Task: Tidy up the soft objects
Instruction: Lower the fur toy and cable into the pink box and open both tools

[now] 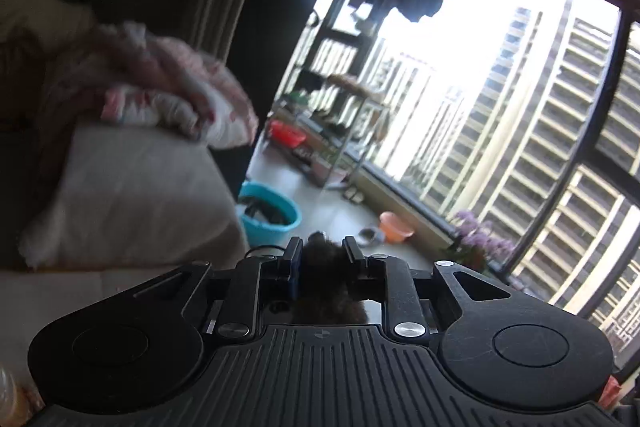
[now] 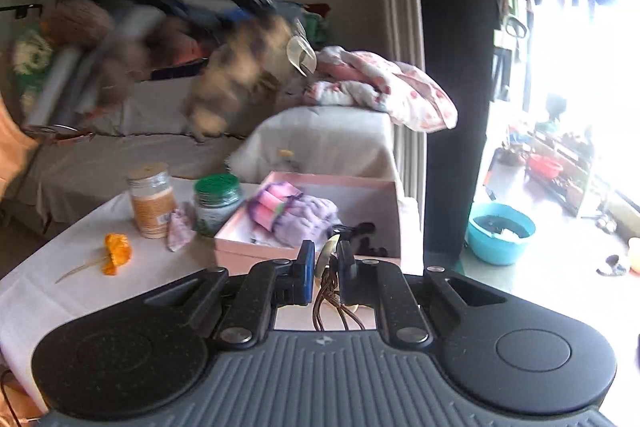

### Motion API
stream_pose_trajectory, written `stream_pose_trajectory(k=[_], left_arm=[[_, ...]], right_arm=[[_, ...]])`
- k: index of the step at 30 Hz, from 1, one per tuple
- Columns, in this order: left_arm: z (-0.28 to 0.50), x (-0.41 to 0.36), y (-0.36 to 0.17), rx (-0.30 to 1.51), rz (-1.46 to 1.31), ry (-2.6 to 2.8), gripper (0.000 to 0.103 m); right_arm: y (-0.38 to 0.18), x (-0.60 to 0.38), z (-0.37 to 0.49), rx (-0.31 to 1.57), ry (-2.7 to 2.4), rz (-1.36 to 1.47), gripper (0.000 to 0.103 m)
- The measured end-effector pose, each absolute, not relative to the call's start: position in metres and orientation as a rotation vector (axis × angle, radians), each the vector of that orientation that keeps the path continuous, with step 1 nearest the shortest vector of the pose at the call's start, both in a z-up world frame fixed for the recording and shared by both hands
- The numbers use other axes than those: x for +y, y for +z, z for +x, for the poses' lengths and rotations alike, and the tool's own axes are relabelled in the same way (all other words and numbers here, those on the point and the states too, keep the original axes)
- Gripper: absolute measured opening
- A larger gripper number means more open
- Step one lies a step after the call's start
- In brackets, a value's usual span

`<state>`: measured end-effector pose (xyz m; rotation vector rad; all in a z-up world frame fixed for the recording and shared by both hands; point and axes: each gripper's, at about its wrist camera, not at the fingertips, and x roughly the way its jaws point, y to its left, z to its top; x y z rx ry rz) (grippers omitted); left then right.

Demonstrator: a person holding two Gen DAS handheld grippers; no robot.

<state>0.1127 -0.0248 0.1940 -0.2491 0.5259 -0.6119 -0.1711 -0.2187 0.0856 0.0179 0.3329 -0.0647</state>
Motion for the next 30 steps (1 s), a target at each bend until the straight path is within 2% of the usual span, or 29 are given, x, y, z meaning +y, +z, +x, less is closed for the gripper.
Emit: stream_pose_trajectory(k=[3,6,11,15,17,19,25,27,28,30], left_arm=[[0.142,-0.029,0.144,0.663,-0.161,-0.489,0.024],[0.153,-0.007,0.122,0.668,-0.189,-0.484,0.024],[0.127,0.044,0.135,0.540,-0.221,-0.464,0.024],[0.105,0.087,0.146,0.466,-0.176,-0.397,0.024],[0.093,0.103,0.147,0.468,-0.160,-0.373,0.024],[0.065,0.122,0.143,0.476,-0.148,-0.346,0.024],[0.009,0.179,0.100,0.546,-0.134,-0.280,0.024],[-0.007,0.187,0.085,0.573,-0.125,-0.275,0.024],[-0.013,0.190,0.078,0.581,-0.123,-0.277,0.024],[-0.025,0.194,0.070,0.590,-0.122,-0.281,0.024]], right_arm=[[0.086,-0.225,-0.161,0.349,-0.085,0.047,0.011],[0.099,-0.233,-0.150,0.339,-0.090,0.068,0.011],[0.159,-0.247,-0.106,0.274,-0.035,0.122,0.011],[0.202,-0.261,-0.037,0.337,-0.039,0.227,0.013],[0.207,-0.268,-0.004,0.410,-0.041,0.254,0.036],[0.204,-0.268,0.015,0.472,-0.064,0.248,0.042],[0.141,-0.247,0.038,0.807,-0.058,0.195,0.041],[0.114,-0.238,0.042,0.919,-0.069,0.200,0.035],[0.103,-0.234,0.043,0.959,-0.054,0.212,0.027],[0.094,-0.228,0.046,1.004,-0.029,0.243,0.025]])
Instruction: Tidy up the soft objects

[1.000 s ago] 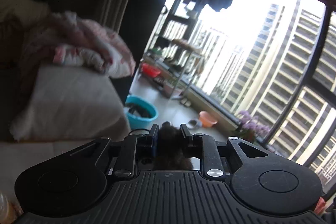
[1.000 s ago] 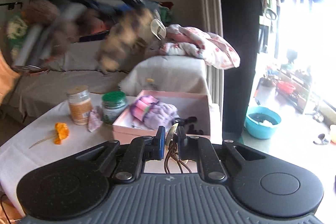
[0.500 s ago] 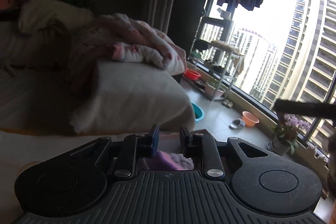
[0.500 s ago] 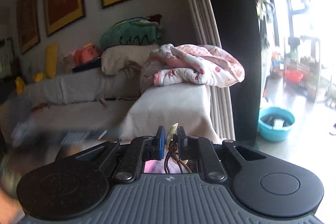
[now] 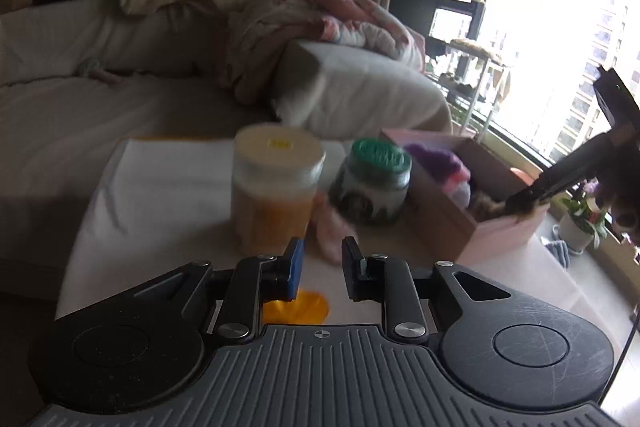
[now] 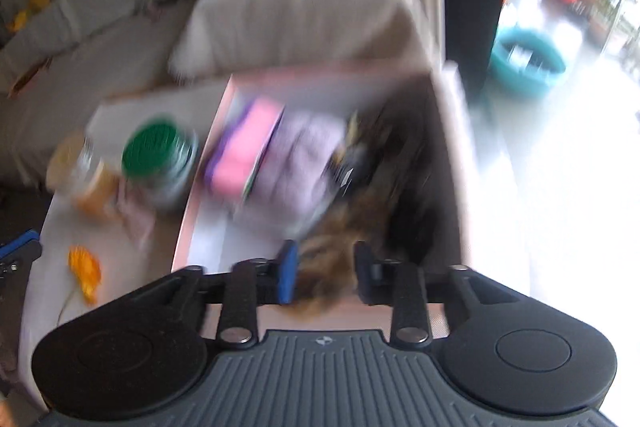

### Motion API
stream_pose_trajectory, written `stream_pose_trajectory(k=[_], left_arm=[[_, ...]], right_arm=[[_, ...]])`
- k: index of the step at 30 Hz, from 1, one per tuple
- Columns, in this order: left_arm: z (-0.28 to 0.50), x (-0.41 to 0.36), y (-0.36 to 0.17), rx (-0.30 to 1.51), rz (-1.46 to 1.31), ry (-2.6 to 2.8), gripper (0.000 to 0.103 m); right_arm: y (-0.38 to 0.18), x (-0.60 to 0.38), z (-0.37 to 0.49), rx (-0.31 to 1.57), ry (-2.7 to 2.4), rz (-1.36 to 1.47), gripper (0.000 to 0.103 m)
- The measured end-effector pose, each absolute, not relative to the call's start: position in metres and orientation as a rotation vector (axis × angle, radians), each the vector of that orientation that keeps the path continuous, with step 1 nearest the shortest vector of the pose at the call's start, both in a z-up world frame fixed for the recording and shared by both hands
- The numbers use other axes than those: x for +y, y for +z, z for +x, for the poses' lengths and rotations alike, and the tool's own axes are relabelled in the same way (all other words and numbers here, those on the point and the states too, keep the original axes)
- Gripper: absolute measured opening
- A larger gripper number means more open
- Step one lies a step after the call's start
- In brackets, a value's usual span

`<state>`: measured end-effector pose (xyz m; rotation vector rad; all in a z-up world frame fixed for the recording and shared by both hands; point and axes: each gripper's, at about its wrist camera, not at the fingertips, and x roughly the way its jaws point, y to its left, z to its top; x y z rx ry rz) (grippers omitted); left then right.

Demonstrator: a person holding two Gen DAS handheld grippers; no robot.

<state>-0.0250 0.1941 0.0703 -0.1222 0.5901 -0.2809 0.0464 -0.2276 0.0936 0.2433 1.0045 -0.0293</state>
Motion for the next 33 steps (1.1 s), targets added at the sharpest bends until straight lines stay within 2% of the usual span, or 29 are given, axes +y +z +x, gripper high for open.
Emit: stream_pose_trajectory(k=[7,10,14,18,19,23,25,30,33], left_arm=[[-0.040,0.216,0.056,0.600,-0.195,-0.225,0.024],[-0.042,0.224,0.053,0.609,-0.188,-0.185,0.024],[-0.041,0.232,0.048,0.616,-0.165,-0.109,0.024],[-0.040,0.237,0.046,0.609,-0.160,-0.050,0.024],[-0.041,0.238,0.045,0.606,-0.163,-0.050,0.024],[-0.038,0.233,0.043,0.616,-0.153,-0.126,0.024],[-0.035,0.223,0.043,0.627,-0.139,-0.176,0.024],[-0.028,0.195,0.040,0.652,-0.069,-0.203,0.024],[-0.028,0.189,0.036,0.671,-0.040,-0.190,0.024]], right_arm=[[0.074,-0.209,0.088,1.093,0.074,0.398,0.021],[0.058,-0.200,0.101,1.127,0.079,0.427,0.012],[0.045,-0.187,0.113,1.105,0.022,0.341,0.012],[0.055,-0.181,0.106,1.032,0.016,0.253,0.013],[0.062,-0.180,0.098,0.993,0.022,0.228,0.017],[0.092,-0.166,0.050,0.778,0.003,0.071,0.045],[0.101,-0.156,0.027,0.683,-0.006,-0.022,0.051],[0.103,-0.107,-0.011,0.501,0.048,-0.242,0.052],[0.091,-0.068,-0.013,0.458,0.116,-0.332,0.052]])
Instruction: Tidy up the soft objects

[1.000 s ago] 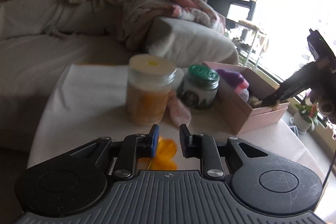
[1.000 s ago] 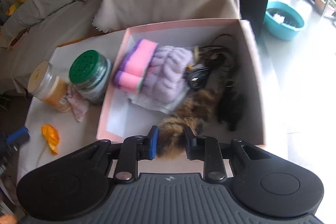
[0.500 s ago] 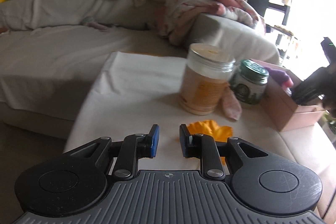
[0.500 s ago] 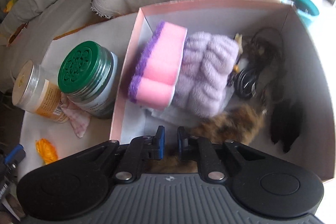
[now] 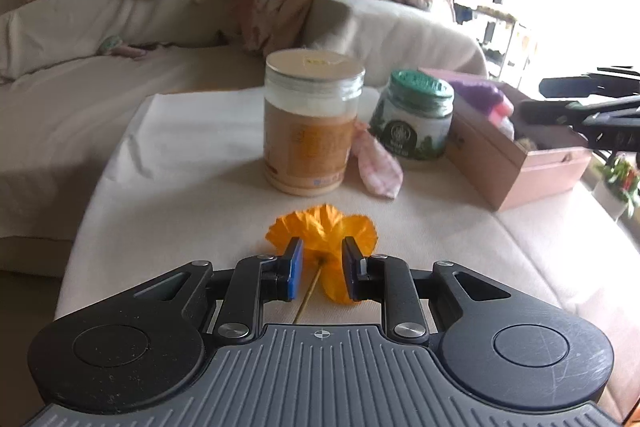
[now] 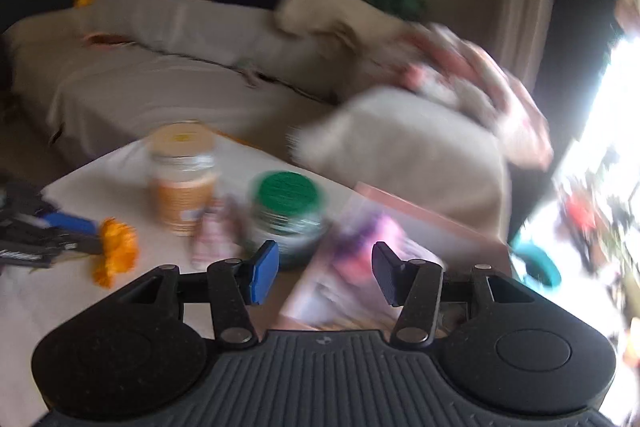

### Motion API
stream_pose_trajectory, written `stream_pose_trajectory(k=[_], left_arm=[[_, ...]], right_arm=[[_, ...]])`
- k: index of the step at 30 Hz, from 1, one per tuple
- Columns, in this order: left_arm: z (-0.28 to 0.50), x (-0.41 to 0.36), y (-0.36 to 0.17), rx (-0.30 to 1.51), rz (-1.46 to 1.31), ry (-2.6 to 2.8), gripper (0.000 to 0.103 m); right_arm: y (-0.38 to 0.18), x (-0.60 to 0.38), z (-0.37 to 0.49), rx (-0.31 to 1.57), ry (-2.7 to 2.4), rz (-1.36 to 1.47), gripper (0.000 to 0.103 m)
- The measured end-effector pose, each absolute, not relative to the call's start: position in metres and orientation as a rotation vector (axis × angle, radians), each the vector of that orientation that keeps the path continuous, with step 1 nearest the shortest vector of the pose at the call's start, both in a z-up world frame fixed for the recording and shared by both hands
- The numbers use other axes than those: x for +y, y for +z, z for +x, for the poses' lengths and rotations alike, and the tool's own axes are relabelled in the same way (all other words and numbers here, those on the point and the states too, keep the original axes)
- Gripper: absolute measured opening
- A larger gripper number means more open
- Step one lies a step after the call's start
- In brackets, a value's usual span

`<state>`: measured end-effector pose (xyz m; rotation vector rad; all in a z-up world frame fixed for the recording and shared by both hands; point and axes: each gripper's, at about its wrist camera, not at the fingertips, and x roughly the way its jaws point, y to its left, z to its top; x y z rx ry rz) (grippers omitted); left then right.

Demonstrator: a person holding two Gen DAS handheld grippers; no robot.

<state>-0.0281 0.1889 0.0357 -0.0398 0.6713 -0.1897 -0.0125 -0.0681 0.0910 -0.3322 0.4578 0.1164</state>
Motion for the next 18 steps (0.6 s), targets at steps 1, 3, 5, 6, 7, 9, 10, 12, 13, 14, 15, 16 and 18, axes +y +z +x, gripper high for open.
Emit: stream_pose_trajectory(k=[1,3,5,6,7,9,10,12,13,14,15,16,18], left_arm=[[-0.030,0.189,0.035,0.675,-0.036,-0.192,0.024],[-0.035,0.191,0.034,0.679,-0.035,-0.203,0.024],[-0.040,0.196,0.033,0.683,-0.042,-0.215,0.024],[-0.043,0.199,0.033,0.685,-0.045,-0.218,0.024],[-0.045,0.201,0.033,0.685,-0.046,-0.219,0.024],[-0.049,0.205,0.033,0.680,-0.048,-0.224,0.024],[-0.050,0.206,0.032,0.679,-0.052,-0.224,0.024],[-0.050,0.209,0.031,0.680,-0.063,-0.220,0.024],[-0.050,0.210,0.031,0.682,-0.069,-0.217,0.024],[-0.049,0.210,0.030,0.683,-0.073,-0.215,0.024],[-0.049,0.210,0.029,0.683,-0.074,-0.214,0.024],[-0.048,0.209,0.028,0.684,-0.076,-0.214,0.024],[-0.046,0.207,0.026,0.687,-0.078,-0.218,0.024]], right_arm=[[0.084,-0.055,-0.008,0.462,0.139,-0.348,0.051],[0.068,-0.031,0.006,0.478,0.177,-0.382,0.051],[0.052,-0.008,0.024,0.491,0.173,-0.426,0.051],[0.044,0.000,0.032,0.495,0.164,-0.445,0.051],[0.038,0.006,0.043,0.504,0.151,-0.460,0.050],[0.030,0.014,0.061,0.532,0.117,-0.462,0.050],[0.026,0.014,0.070,0.552,0.114,-0.445,0.043],[0.023,0.014,0.083,0.604,0.105,-0.398,0.022],[0.023,0.012,0.085,0.624,0.103,-0.374,0.005],[0.024,0.008,0.083,0.631,0.109,-0.352,0.004],[0.027,0.004,0.077,0.630,0.121,-0.329,0.004],[0.030,-0.001,0.067,0.629,0.138,-0.305,0.004],[0.037,-0.014,0.043,0.628,0.184,-0.252,0.003]])
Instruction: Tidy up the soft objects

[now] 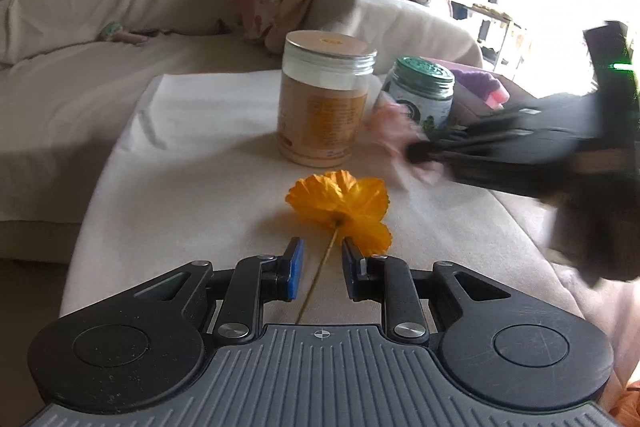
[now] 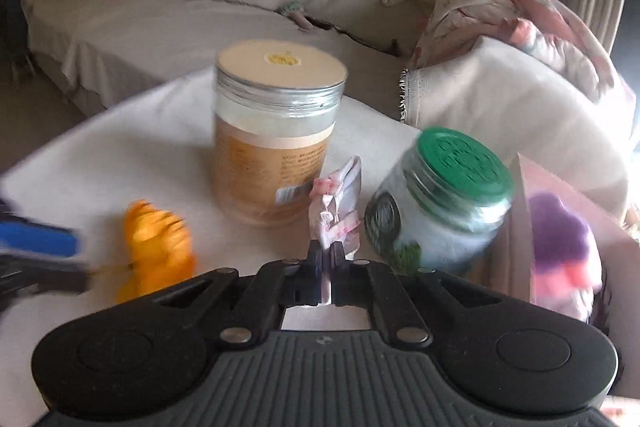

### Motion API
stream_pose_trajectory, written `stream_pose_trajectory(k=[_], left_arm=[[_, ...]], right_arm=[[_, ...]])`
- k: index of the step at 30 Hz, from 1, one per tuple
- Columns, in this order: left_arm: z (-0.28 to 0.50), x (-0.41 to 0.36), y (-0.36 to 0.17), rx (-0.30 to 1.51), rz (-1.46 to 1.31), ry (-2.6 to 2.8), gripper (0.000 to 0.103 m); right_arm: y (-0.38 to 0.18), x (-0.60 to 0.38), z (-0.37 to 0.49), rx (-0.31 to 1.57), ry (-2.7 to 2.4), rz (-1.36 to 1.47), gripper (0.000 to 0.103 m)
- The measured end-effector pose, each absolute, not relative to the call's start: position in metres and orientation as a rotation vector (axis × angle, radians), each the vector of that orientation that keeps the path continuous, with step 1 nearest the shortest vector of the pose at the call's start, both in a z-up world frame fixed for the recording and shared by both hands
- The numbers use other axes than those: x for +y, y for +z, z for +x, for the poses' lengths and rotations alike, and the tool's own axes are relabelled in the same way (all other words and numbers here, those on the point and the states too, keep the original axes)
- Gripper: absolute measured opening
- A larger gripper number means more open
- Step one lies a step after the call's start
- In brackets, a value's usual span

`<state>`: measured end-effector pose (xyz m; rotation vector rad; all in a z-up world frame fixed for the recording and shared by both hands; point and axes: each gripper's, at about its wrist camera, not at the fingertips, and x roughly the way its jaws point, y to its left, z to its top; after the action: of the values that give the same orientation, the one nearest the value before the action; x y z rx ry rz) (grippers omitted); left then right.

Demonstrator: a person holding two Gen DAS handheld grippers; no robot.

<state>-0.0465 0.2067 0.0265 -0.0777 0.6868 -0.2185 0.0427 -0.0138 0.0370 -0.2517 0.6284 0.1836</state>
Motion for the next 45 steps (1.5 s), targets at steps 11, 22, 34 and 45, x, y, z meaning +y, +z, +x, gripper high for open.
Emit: stream_pose_trajectory(k=[11,22,34,45], left_arm=[[-0.039,0.166,0.020,0.727,-0.058,-0.325,0.024],[-0.067,0.106,0.034,0.760,0.084,-0.510,0.024],[-0.068,0.097,0.029,0.798,0.282,-0.347,0.026],[-0.067,0.107,0.031,0.842,0.256,-0.431,0.024]], right_arm=[[0.022,-0.073,-0.095,0.620,0.137,-0.174,0.003],[0.000,-0.111,-0.128,0.578,0.054,-0.022,0.055],[-0.012,-0.113,-0.139,0.528,0.067,0.001,0.065],[-0.013,-0.121,-0.141,0.515,0.088,0.053,0.067]])
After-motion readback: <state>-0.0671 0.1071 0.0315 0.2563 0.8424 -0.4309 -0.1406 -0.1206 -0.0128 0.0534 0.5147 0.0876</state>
